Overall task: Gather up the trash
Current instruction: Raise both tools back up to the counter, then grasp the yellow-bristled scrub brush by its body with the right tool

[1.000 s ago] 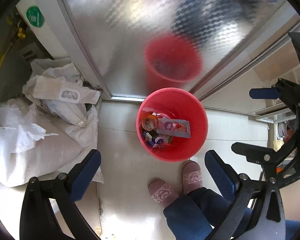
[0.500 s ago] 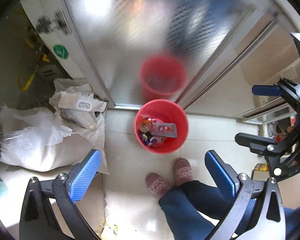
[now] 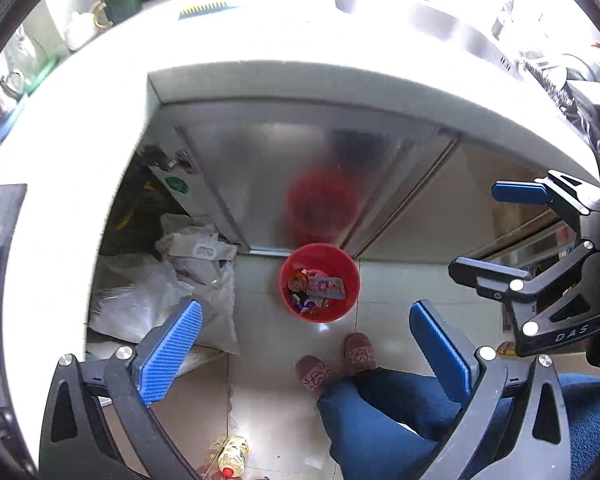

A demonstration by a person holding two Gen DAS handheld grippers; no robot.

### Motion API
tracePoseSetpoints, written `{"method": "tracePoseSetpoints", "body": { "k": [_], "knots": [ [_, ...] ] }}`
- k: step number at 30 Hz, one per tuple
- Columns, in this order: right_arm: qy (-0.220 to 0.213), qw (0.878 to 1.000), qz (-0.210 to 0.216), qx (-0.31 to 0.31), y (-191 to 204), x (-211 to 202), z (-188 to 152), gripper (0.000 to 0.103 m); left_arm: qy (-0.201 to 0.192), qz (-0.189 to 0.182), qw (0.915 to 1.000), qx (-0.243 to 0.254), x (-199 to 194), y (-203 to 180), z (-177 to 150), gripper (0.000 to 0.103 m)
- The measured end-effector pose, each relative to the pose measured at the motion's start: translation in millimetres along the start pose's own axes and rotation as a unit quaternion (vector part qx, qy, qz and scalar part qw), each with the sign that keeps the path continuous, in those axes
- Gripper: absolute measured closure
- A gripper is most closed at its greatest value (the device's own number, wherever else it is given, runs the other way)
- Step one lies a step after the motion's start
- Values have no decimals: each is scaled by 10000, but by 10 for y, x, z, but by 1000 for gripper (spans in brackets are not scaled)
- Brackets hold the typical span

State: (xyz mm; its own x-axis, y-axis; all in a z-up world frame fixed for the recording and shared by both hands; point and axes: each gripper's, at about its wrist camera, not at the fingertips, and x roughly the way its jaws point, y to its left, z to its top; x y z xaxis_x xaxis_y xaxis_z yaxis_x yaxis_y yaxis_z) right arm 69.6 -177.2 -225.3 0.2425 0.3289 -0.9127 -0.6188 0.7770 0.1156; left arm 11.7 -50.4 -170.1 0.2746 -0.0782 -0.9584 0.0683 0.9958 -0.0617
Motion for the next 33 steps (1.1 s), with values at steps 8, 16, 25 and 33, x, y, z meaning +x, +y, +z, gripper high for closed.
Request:
{"method": "tracePoseSetpoints", "body": {
  "k": [8, 16, 25, 33],
  "knots": [
    [-298, 9995, -26, -60, 33, -436, 203, 1, -246, 39, 9996, -152, -441, 67, 127, 0],
    [-612, 9980, -36, -180, 55, -772, 529, 1, -532, 50, 9985, -65, -826, 133, 418, 0],
    [-968, 9941, -131, -475, 83, -859, 1215, 1, -751, -243, 9967, -210, -939, 575, 1140, 0],
    [-1061, 9932, -179, -440, -44, -611, 2078, 1, -969, -239, 9949, 133, -790, 1173, 2073, 0]
  ]
}}
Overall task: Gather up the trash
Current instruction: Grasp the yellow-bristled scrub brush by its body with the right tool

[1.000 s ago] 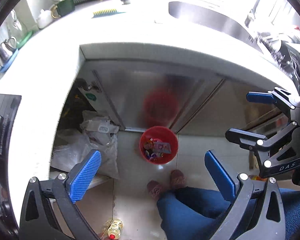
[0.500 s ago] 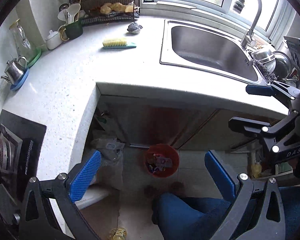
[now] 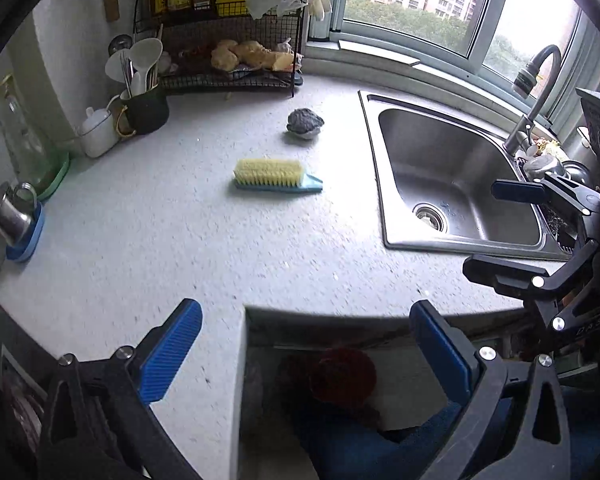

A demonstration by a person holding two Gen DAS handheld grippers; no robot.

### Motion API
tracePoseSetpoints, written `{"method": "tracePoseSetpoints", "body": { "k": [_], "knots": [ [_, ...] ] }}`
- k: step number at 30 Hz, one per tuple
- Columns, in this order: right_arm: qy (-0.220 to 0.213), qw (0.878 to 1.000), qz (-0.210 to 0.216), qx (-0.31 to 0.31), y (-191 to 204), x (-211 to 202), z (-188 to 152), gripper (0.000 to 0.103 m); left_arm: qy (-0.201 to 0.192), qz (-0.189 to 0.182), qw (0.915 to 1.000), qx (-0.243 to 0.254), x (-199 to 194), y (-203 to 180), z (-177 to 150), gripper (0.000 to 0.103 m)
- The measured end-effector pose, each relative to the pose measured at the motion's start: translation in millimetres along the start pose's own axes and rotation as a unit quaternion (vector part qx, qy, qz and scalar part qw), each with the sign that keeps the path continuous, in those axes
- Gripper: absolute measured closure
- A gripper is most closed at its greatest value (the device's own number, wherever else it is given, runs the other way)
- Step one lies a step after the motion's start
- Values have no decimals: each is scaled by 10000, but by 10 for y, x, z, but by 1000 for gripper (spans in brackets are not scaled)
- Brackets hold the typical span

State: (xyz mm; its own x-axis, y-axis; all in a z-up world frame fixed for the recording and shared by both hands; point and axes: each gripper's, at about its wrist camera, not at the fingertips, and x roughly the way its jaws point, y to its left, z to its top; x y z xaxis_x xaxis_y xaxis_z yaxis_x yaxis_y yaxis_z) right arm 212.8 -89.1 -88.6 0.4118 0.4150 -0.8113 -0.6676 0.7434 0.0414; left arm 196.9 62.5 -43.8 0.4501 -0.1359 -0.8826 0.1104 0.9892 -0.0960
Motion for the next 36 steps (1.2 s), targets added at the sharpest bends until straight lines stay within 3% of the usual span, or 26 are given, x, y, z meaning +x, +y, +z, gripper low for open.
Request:
{"method": "tracePoseSetpoints", "body": {
  "k": [7, 14, 17, 25, 33, 36],
  "knots": [
    [195, 9997, 123, 120, -116, 460, 643, 1, 124, -105, 9996, 244, 330, 537, 604, 0],
    [554, 9982, 210, -22, -150, 1012, 1011, 9, 492, -318, 9979, 280, 757, 961, 877, 0],
    [815, 9962, 293, -113, -139, 1288, 1123, 17, 681, -359, 9966, 307, 949, 1088, 922, 0],
    [1405, 9877, 465, -505, -26, 1899, 1248, 19, 1025, -471, 9935, 181, 1329, 1373, 962, 0],
    [1739, 9804, 729, -570, 14, 2191, 1254, 32, 1217, -482, 9913, 149, 1449, 1466, 891, 0],
    [1678, 9808, 759, -640, 57, 2180, 1283, 36, 1233, -474, 9912, 85, 1460, 1501, 879, 0]
  ]
}}
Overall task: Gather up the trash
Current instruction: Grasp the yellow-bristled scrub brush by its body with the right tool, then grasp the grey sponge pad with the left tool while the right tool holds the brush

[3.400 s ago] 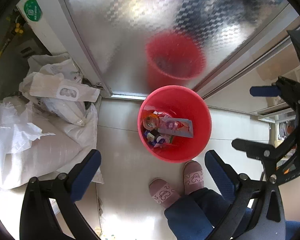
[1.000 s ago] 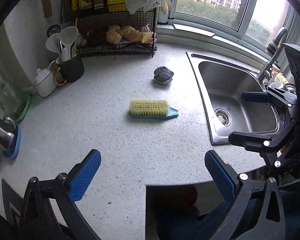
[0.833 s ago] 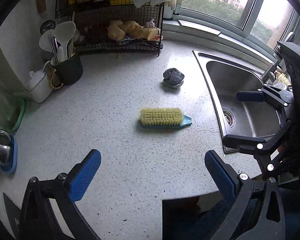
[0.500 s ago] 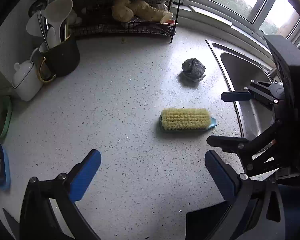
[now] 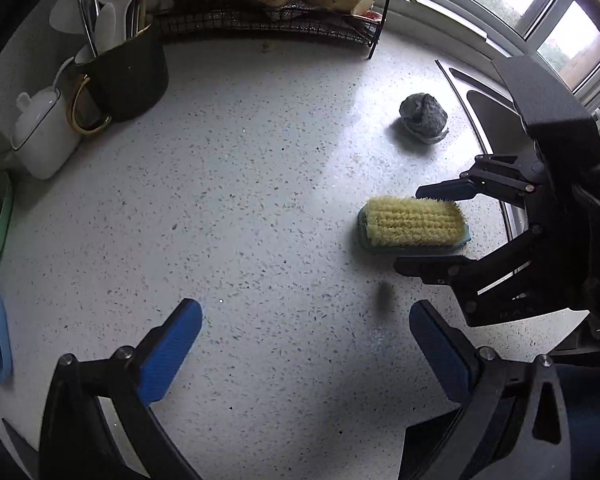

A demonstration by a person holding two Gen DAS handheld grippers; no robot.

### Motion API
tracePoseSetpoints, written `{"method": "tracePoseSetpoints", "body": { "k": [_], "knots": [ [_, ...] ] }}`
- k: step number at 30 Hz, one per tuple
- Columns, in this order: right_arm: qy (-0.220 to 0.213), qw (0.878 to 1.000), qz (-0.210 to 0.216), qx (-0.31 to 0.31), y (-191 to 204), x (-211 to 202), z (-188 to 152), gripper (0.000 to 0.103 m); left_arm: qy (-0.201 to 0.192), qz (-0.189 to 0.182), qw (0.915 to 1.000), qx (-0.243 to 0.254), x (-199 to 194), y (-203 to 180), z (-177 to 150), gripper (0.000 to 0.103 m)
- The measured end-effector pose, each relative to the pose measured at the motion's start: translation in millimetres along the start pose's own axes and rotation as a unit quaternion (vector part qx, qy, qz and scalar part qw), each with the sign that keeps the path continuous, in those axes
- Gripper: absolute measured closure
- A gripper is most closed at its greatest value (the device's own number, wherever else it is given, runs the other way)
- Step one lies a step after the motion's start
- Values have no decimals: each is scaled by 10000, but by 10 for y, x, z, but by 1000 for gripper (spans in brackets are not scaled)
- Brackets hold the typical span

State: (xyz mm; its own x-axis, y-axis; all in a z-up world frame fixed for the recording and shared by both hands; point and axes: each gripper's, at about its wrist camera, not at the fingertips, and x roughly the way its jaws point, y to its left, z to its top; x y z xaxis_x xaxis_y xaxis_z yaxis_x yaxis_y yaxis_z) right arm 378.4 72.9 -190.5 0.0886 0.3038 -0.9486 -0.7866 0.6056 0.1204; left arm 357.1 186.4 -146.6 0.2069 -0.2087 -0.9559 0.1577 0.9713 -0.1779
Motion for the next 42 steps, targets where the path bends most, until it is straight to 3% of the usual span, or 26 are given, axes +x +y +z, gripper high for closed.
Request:
{"method": "tracePoseSetpoints", "body": {
  "k": [4, 7, 16, 20, 29, 36, 42],
  "knots": [
    [26, 9996, -94, -268, 102, -18, 25, 46, -4, 22, 10000, -87, 1, 26, -28, 0],
    [53, 9983, -203, -545, 187, -20, 37, 60, -29, 32, 9999, -102, -20, 12, -61, 0],
    [-137, 9972, -349, -648, 426, -118, -121, 64, -60, 92, 9999, -9, -82, -124, -79, 0],
    [-247, 9989, -353, -186, 368, -277, -252, 66, -187, 100, 9996, 172, -177, -226, -16, 0],
    [-398, 9924, -659, 961, -226, -826, -479, 66, -294, -116, 9959, 846, -148, -633, 402, 0],
    [-593, 9772, -827, 1863, -689, -1229, -870, 70, -301, -428, 9872, 1509, 51, -1039, 901, 0],
    [-700, 9607, -1047, 2474, -926, -1246, -922, 70, -148, -536, 9795, 1936, 347, -1199, 1286, 0]
  ]
}}
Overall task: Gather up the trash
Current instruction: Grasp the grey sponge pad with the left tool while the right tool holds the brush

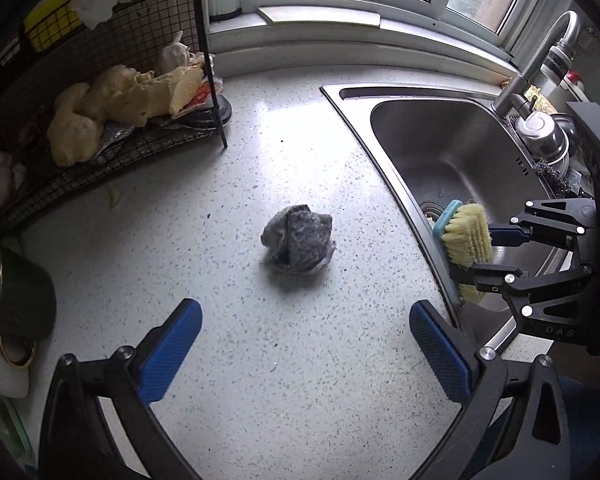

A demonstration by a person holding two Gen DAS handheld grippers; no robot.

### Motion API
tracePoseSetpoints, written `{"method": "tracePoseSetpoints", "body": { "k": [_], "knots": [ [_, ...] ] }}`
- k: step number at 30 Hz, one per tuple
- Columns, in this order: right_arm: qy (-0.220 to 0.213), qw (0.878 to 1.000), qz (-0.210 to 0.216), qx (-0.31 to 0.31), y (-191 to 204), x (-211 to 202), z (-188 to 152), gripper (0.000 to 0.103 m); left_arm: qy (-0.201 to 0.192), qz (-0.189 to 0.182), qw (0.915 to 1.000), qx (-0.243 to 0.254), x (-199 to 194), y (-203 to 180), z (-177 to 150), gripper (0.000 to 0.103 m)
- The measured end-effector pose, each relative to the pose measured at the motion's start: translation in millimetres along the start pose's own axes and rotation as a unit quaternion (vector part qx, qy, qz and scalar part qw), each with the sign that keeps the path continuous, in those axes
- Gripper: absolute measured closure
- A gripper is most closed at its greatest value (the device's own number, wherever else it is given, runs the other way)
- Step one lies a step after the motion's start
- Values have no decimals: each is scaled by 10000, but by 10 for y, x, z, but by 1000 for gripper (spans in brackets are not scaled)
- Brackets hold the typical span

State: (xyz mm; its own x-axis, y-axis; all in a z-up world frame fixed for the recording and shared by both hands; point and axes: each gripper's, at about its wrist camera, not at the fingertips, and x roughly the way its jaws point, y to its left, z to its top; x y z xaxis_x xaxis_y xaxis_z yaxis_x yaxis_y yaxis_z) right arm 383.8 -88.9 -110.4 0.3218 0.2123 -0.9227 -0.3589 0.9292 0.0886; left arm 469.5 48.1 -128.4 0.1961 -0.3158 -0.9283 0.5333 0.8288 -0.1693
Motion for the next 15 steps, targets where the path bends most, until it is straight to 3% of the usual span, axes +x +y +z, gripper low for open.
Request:
{"method": "tracePoseSetpoints", "body": {
  "k": [12, 15],
  "knots": [
    [220, 9955, -187, 906, -280, 112, 18, 70, 493, -30, 9974, 523, 752, 117, 474, 0],
    [229, 9944, -216, 1005, -291, 125, 34, 70, 573, -139, 9967, 563, 856, 111, 530, 9]
  ]
}}
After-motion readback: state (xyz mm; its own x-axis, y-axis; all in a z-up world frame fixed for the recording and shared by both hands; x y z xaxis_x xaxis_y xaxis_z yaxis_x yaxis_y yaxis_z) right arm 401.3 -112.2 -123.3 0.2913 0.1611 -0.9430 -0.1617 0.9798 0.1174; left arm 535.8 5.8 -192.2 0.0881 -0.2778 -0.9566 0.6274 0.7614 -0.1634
